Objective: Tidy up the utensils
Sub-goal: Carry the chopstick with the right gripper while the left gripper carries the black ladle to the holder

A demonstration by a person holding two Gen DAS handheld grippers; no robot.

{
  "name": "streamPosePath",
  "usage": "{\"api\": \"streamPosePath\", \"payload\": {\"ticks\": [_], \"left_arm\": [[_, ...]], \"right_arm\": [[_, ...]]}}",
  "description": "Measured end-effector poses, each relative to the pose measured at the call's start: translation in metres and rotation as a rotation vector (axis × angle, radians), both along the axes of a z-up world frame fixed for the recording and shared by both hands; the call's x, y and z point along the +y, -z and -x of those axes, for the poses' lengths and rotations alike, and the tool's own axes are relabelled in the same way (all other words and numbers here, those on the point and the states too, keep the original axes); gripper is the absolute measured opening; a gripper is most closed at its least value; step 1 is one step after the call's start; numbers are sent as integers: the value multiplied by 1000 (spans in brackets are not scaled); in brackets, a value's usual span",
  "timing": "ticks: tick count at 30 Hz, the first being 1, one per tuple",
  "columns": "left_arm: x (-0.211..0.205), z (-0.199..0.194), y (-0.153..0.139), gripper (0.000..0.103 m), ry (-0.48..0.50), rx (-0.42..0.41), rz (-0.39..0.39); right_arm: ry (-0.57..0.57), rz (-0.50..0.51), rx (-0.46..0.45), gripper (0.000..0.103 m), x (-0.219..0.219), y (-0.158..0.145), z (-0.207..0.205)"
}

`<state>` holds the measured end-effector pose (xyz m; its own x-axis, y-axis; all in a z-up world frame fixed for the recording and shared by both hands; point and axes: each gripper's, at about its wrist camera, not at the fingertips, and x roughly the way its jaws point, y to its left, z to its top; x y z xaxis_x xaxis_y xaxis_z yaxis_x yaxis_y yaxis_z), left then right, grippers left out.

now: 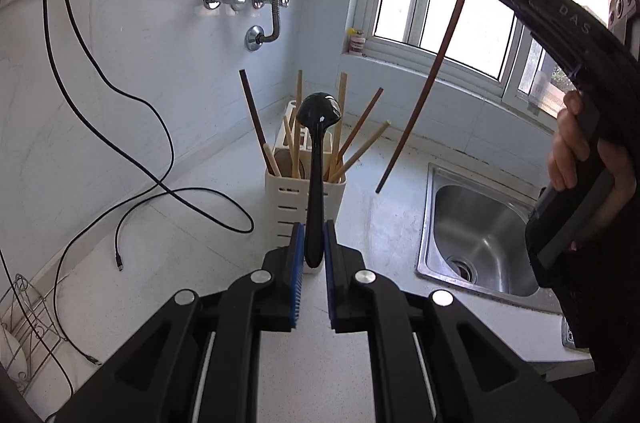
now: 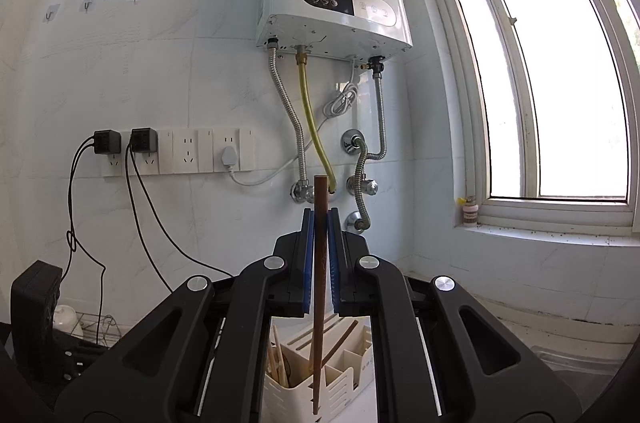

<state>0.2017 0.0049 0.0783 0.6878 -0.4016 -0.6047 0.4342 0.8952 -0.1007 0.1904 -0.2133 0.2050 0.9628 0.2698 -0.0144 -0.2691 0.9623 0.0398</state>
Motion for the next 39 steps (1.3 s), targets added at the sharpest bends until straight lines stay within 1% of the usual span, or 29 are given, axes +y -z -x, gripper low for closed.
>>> {"api": "streamPosePath", "payload": {"ticks": [3, 7, 10, 12, 19, 23, 26, 29, 32, 39], "left_arm": [[-1, -1, 2, 10, -4, 40, -43], [-2, -10, -1, 10, 1, 119, -46], [-4, -22, -4, 10, 36, 206, -34], [-6, -32, -3, 10, 38, 269, -46], [-16, -56, -12, 10, 39, 357, -110], [-27, -68, -19, 10, 60, 418, -133], [-36, -73, -20, 10, 73, 474, -148], [-38, -77, -20, 10, 59, 514, -178], [-36, -83, -21, 10, 34, 550, -167], [-43, -95, -23, 10, -9, 590, -175]], "right_arm": [[-1, 10, -26, 6, 2, -6, -6], [-9, 11, -44, 6, 6, -13, -17], [-19, 7, -51, 6, 10, -16, -24], [-30, 3, -54, 6, 11, -17, -29], [-81, -29, -30, 6, 10, -13, -50], [-105, -42, -4, 6, 6, -6, -61], [-128, -56, 14, 6, 2, -1, -68], [-154, -62, 25, 6, 0, 2, -73], [-180, -65, 30, 6, -1, 3, -78], [-254, -104, 42, 6, -10, 6, -86]]}}
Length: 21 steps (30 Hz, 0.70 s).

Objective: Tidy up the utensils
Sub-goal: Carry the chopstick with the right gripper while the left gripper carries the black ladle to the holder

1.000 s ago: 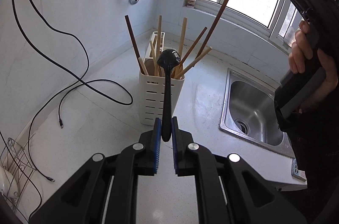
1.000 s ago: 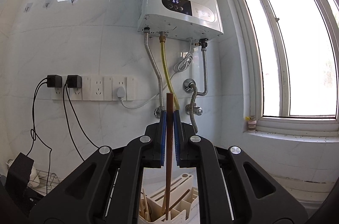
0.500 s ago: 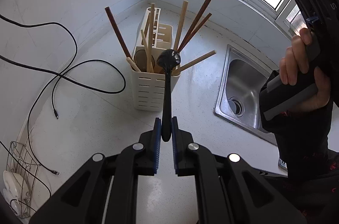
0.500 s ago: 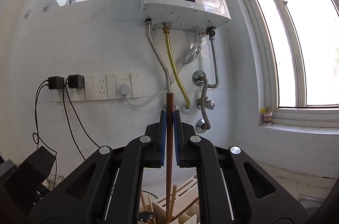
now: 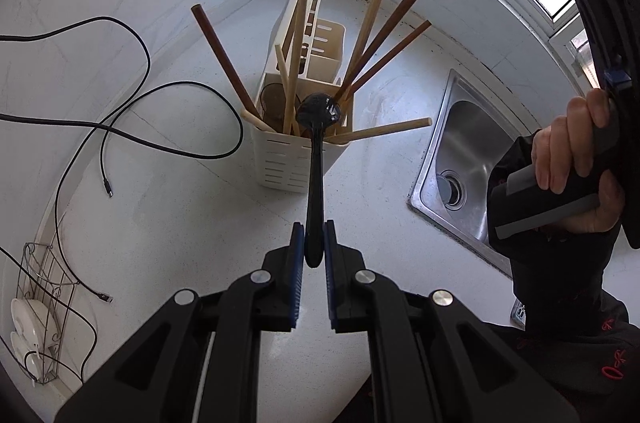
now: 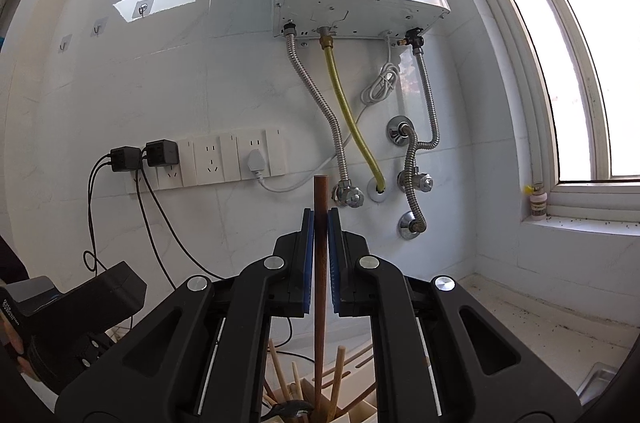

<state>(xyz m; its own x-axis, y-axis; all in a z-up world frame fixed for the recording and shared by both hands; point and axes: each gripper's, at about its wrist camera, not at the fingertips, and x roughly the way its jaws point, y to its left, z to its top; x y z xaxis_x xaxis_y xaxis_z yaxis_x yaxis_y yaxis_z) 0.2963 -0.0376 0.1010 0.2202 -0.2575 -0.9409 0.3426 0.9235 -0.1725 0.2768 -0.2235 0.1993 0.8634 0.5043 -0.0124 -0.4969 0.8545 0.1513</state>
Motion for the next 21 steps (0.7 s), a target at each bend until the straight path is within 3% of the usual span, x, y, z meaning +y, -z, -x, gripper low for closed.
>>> {"api": "streamPosePath", "payload": {"ticks": [14, 21], "left_arm": [[-19, -29, -12, 10, -19, -12, -14], [-22, -32, -10, 10, -9, 45, -25]], "right_arm": [[-156, -13, 140, 7, -9, 16, -34], [-184, 5, 167, 7, -8, 22, -41]]}}
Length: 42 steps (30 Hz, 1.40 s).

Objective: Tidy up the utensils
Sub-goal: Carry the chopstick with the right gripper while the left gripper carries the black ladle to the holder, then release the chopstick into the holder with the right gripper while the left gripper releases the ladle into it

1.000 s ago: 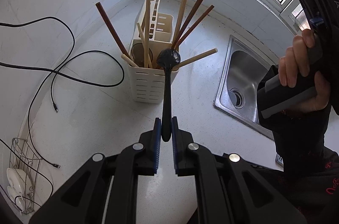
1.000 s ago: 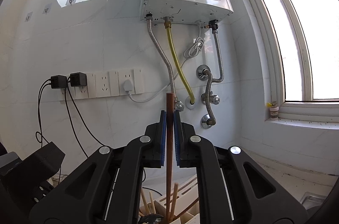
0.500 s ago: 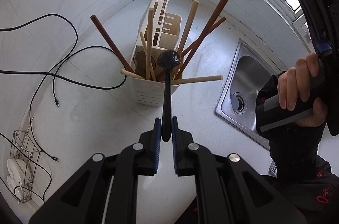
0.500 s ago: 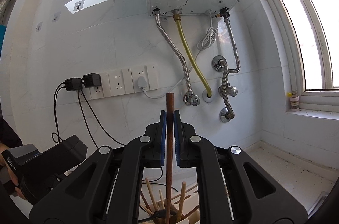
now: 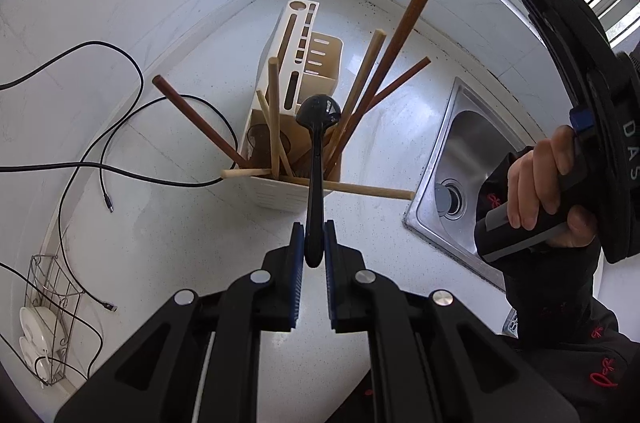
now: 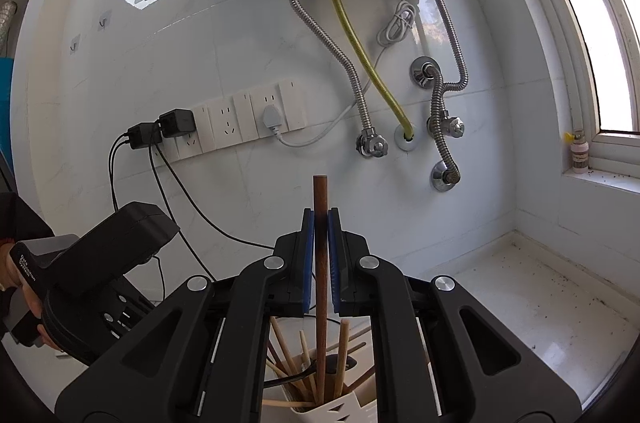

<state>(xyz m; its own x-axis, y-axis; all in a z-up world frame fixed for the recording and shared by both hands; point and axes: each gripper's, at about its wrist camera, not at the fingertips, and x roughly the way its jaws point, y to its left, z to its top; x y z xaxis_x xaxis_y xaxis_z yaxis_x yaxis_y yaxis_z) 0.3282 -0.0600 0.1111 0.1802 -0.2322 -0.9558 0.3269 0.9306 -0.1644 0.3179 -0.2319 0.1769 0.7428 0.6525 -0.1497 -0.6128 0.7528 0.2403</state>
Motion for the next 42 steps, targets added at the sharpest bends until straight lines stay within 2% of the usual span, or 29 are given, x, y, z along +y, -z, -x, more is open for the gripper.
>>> {"api": "streamPosePath", "payload": {"ticks": [4, 7, 16, 23, 26, 29, 34, 35, 37, 39, 42], "left_arm": [[1, 11, 0, 10, 6, 67, 8], [5, 16, 0, 10, -25, 102, 4], [-3, -4, -7, 10, -38, 115, -60], [-5, -25, -8, 10, -66, 96, -77], [-8, -28, -11, 10, -71, 76, -76], [-9, -30, -13, 10, -68, 49, -82], [-12, -29, -13, 11, -44, -13, -97], [-13, -27, -14, 12, -39, -34, -101], [-14, -24, -16, 23, -29, -85, -98], [-15, -20, -21, 29, -12, -147, -104], [-15, -10, -31, 33, 18, -255, -101]], "right_arm": [[-3, 13, -4, 7, 1, 3, 1], [-2, 19, -10, 7, 2, 4, 2], [-21, 19, -10, 7, 3, 10, 3], [-22, 11, 21, 7, -3, 18, 0], [-29, 28, 19, 7, -1, 17, 2], [-29, 39, 12, 17, -2, 16, 5], [-12, 58, 14, 18, -7, 16, 7], [-9, 61, 16, 18, -9, 16, 8], [-2, 67, 16, 18, -11, 17, 9], [9, 76, 17, 27, -13, 17, 11], [31, 86, 22, 31, -15, 17, 14]]}}
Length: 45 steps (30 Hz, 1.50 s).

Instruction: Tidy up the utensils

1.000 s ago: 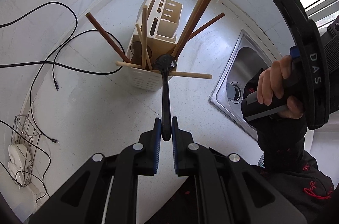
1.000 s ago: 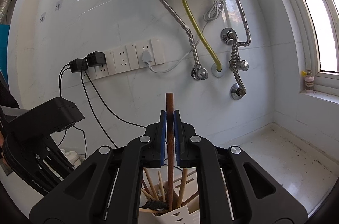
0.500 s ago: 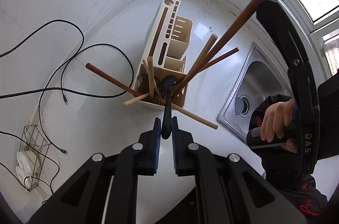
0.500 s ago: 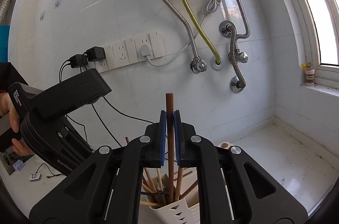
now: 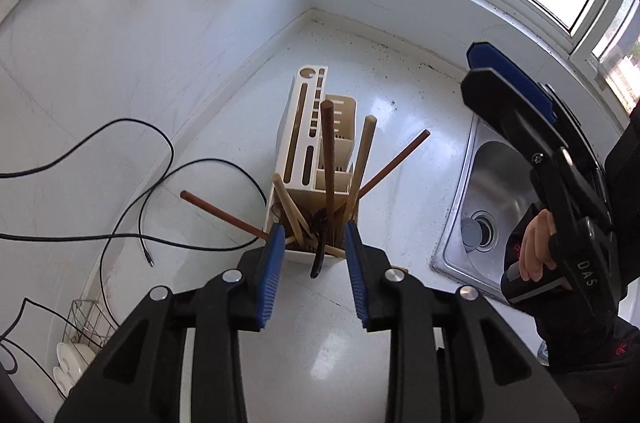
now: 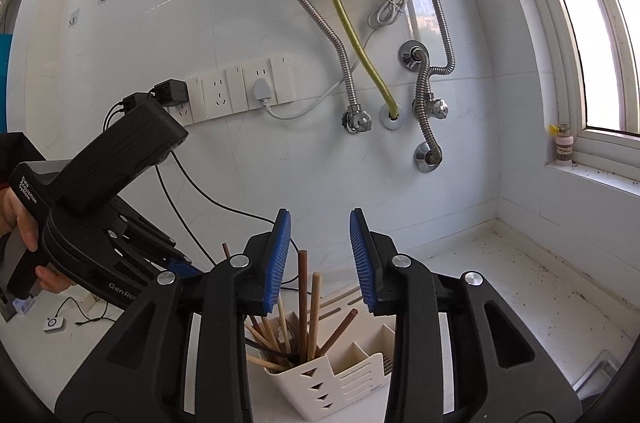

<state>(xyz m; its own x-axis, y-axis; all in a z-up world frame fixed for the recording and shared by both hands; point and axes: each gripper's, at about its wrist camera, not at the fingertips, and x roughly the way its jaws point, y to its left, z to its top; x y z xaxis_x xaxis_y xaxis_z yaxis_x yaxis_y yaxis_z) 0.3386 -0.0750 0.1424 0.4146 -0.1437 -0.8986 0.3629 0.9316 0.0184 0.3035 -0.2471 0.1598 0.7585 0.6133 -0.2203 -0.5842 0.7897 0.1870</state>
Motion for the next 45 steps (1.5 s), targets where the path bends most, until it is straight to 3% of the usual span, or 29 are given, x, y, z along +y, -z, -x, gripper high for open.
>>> {"api": "streamPosePath", "payload": {"ticks": [5, 8, 14, 16, 19, 24, 30, 36, 45], "left_arm": [[15, 22, -22, 51, 17, -205, 32], [27, 37, -32, 62, 14, -319, 60], [48, 63, -40, 91, -5, -481, 124], [52, 71, -35, 97, -12, -534, 126], [55, 78, -23, 98, -4, -566, 152], [54, 83, 6, 98, -4, -566, 149], [62, 90, 43, 98, -83, -589, 217], [56, 105, 74, 98, -126, -620, 165], [61, 124, 104, 98, -207, -600, 199]], "right_arm": [[40, 26, -2, 47, -2, -4, 11], [44, 45, -1, 69, -3, -7, 21], [68, 87, -10, 95, -1, -10, 38], [71, 95, -3, 95, -1, -7, 42], [77, 117, 19, 95, 1, -1, 45], [100, 169, 56, 95, 7, 12, 47], [73, 200, 96, 95, 12, 31, 54], [83, 182, 124, 95, 6, 49, 68], [116, 191, 103, 95, 12, 69, 94]]}}
